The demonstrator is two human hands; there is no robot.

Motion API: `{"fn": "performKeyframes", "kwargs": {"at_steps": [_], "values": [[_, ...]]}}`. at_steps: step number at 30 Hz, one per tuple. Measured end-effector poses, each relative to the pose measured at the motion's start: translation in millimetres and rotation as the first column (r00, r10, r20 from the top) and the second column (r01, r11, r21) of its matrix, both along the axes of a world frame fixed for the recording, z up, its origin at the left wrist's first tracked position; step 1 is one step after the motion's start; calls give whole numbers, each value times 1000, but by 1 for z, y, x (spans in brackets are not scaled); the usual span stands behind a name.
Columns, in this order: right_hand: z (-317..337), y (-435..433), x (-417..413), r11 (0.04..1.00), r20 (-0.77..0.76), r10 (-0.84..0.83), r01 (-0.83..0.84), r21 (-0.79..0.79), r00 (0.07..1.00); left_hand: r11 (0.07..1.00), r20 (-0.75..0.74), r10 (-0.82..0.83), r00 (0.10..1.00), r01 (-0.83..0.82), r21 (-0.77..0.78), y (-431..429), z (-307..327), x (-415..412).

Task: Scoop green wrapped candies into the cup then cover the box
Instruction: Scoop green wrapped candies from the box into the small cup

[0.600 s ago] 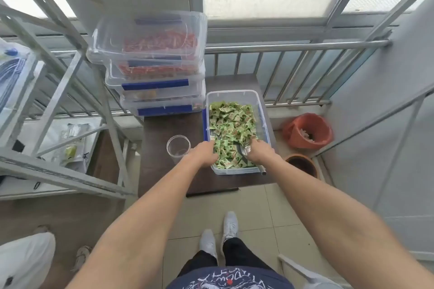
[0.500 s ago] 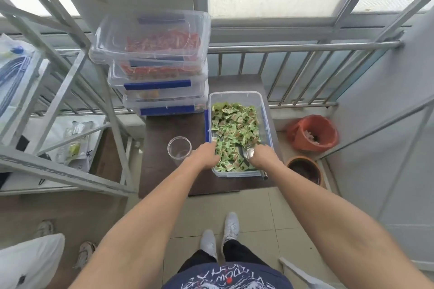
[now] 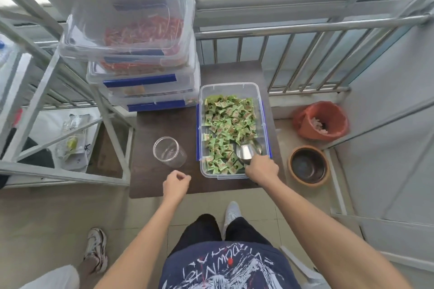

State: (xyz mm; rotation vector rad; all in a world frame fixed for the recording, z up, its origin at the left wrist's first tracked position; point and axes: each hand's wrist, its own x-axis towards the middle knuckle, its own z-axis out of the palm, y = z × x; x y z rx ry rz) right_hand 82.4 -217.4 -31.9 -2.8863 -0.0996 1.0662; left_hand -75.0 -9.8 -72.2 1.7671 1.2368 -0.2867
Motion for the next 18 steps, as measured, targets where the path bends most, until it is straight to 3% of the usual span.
{"fn": "performKeyframes", "kwargs": {"at_steps": [3,12,18], "values": [[-1,3,1,1000,-4,23,-23,0,1000,993,23,93,995,-91,-69,1,-5,3],[4,11,6,997,-39,-61,63,42,997,992,49,-81,996,85,-90,4,-1,45],[4,15,6,982,-41,-162,165,89,986,972,-122,80,989,-105,-211,45,-28,13]]}}
